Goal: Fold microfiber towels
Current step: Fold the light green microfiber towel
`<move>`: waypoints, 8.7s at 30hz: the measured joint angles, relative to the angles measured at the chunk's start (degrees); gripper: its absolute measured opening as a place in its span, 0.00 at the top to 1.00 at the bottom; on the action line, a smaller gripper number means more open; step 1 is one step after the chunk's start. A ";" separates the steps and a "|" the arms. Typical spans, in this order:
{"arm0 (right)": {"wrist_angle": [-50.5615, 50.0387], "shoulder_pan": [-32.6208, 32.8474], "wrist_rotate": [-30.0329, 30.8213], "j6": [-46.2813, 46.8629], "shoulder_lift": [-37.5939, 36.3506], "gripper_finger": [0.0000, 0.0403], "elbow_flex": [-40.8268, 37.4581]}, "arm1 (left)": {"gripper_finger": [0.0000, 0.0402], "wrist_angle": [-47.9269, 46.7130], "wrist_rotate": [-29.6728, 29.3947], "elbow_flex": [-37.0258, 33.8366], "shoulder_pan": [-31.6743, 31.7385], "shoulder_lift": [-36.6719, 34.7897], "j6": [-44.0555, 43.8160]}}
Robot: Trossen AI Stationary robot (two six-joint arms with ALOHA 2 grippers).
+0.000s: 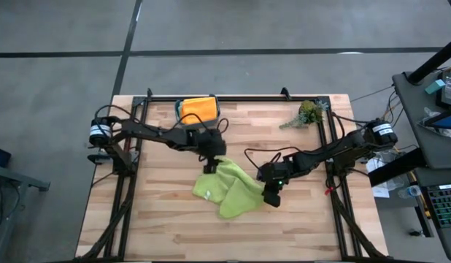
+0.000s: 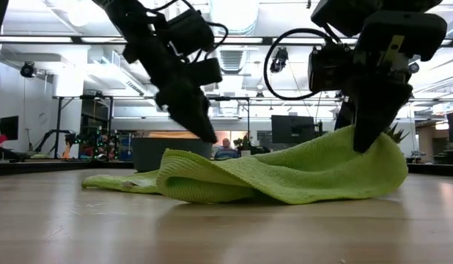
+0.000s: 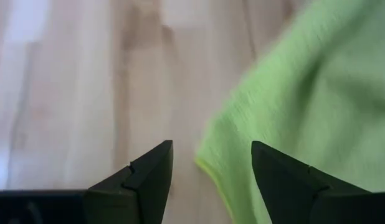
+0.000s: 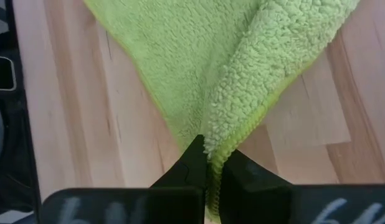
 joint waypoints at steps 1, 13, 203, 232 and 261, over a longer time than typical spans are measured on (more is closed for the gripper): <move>0.14 0.00 0.00 -0.02 -0.02 0.98 0.00 | 0.50 1.68 0.00 0.03 0.43 0.37 -1.84; -0.03 0.00 0.07 -0.45 0.09 0.98 0.02 | 0.50 3.72 2.51 0.42 1.90 6.61 -15.54; 23.99 -16.20 24.41 -43.61 9.20 0.97 5.97 | 0.82 -10.37 -7.72 -18.62 -24.50 -19.18 -69.31; 24.28 -16.41 24.42 -43.16 9.22 0.97 5.97 | 0.61 -9.57 -7.82 -20.22 -24.48 -19.03 -72.59; 24.34 -16.44 24.44 -42.55 9.22 0.97 5.95 | 0.52 -1.38 -21.76 -21.35 -22.11 -17.55 -50.17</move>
